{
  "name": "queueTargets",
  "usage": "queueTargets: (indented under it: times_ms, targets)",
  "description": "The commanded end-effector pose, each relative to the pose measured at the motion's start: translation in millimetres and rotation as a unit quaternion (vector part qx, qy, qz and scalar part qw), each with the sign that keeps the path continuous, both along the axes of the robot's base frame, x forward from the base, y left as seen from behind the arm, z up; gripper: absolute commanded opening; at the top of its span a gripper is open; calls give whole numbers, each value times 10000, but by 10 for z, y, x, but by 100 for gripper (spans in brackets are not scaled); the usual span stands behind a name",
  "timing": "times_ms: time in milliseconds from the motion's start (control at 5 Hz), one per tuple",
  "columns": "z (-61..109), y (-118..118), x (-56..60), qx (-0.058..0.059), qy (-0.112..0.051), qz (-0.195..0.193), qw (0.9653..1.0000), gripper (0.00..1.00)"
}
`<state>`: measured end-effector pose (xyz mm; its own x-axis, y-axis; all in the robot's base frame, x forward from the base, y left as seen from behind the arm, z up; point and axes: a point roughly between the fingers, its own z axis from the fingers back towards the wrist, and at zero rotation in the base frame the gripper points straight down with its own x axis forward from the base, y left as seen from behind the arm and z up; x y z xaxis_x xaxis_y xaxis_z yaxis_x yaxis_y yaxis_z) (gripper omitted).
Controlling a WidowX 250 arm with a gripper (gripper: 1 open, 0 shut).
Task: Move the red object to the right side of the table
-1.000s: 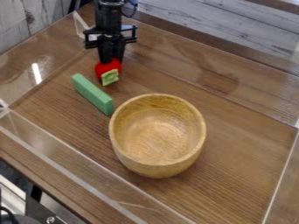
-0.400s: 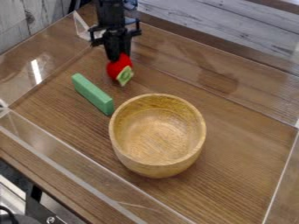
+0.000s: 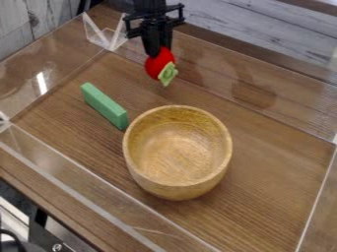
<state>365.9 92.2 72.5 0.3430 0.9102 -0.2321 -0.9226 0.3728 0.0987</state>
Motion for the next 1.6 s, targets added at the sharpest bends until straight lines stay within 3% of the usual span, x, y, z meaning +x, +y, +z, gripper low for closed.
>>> queueTargets:
  times_ms: [0, 200, 600, 1400]
  targets:
    - [306, 17, 107, 245, -505, 250, 9981, 0]
    - [212, 35, 87, 324, -444, 522, 9971, 0]
    - [28, -40, 65, 402, -378, 266, 9981, 0]
    - [-18, -114, 67, 420, -332, 1, 9986, 0]
